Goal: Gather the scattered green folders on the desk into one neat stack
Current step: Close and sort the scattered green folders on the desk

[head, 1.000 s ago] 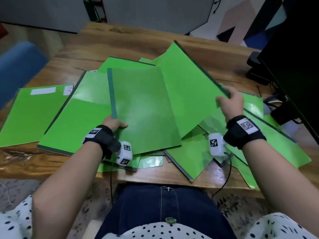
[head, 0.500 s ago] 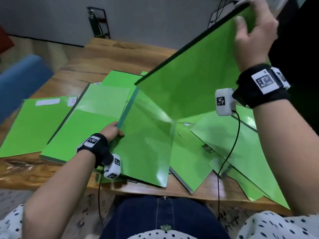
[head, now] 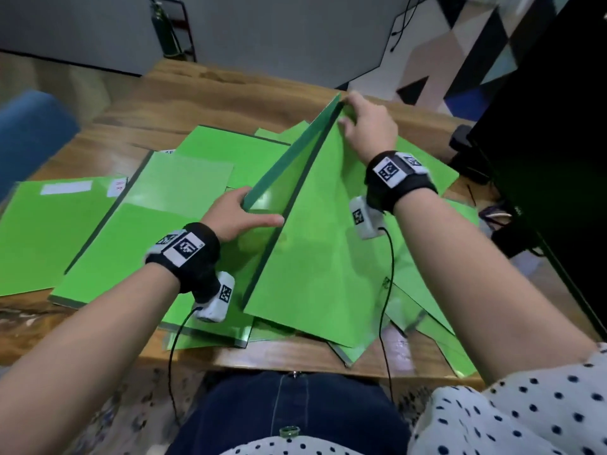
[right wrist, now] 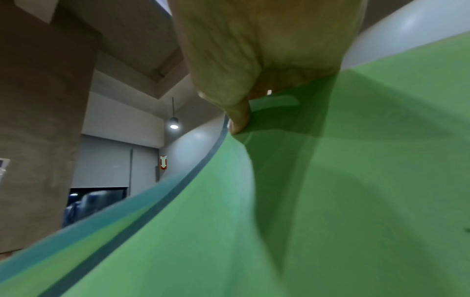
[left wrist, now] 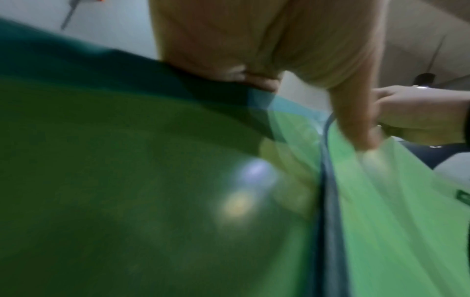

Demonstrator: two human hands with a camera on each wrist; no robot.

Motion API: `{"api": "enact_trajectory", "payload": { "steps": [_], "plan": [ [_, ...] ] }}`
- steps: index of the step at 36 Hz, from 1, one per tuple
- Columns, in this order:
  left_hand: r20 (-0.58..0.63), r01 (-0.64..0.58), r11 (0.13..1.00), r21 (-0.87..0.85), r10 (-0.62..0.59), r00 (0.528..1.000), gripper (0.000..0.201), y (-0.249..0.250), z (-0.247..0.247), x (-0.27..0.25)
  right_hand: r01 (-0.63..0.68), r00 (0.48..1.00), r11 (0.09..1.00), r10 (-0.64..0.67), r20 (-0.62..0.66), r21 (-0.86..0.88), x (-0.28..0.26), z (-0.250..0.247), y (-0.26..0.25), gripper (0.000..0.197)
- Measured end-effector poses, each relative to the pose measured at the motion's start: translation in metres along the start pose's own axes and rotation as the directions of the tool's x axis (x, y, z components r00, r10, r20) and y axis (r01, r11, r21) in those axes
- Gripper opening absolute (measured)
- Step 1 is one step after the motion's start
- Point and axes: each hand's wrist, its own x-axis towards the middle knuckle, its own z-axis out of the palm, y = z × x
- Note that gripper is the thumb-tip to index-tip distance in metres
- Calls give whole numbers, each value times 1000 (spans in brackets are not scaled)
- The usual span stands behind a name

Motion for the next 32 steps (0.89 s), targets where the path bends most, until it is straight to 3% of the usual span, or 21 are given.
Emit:
{"api": "enact_trajectory", "payload": {
  "steps": [4, 6, 9, 11, 13, 14, 17, 19, 21, 23, 28, 32],
  "plan": [
    [-51, -32, 999, -5, 31, 998, 52, 8, 17, 3, -6, 997, 993, 16, -77, 121, -7, 7, -1, 29],
    [-64, -42, 998, -45, 39, 997, 48, 4, 21, 3, -1, 994, 987, 19, -111, 160, -12, 10, 9, 33],
    [-87, -7, 987, -163, -7, 996, 50, -9, 19, 2, -22, 992, 999, 28, -123, 49, -27, 15, 41, 47],
    [-132, 33, 974, -225, -64, 989, 44, -24, 15, 3, -107, 993, 994, 105, -58, -25, -45, 25, 73, 52],
    [-194, 83, 962, -262, -136, 972, 35, -41, 10, 2, -241, 960, 959, 258, 108, -147, -66, 41, 112, 53],
    [-223, 118, 952, -284, -185, 957, 32, -51, 9, 2, -316, 910, 923, 360, 206, -220, -79, 50, 131, 54],
    [-276, 217, 912, -348, -321, 906, 28, -79, 6, -1, -485, 673, 781, 621, 403, -394, -124, 75, 179, 65],
    [-290, 253, 887, -386, -377, 879, 35, -92, 5, -3, -515, 538, 725, 689, 486, -457, -157, 93, 199, 82],
    [-314, 257, 877, -406, -398, 862, 38, -100, 3, -5, -473, 469, 743, 668, 578, -474, -184, 110, 200, 94],
    [-331, 256, 872, -417, -408, 851, 39, -104, 0, -5, -397, 472, 797, 603, 644, -455, -199, 120, 187, 93],
    [-344, 258, 859, -442, -428, 835, 38, -108, -4, 2, -166, 547, 937, 348, 761, -309, -207, 121, 157, 86],
    [-356, 259, 861, -437, -430, 830, 31, -109, 1, 5, -57, 594, 982, 177, 785, -178, -205, 114, 150, 75]
  ]
}}
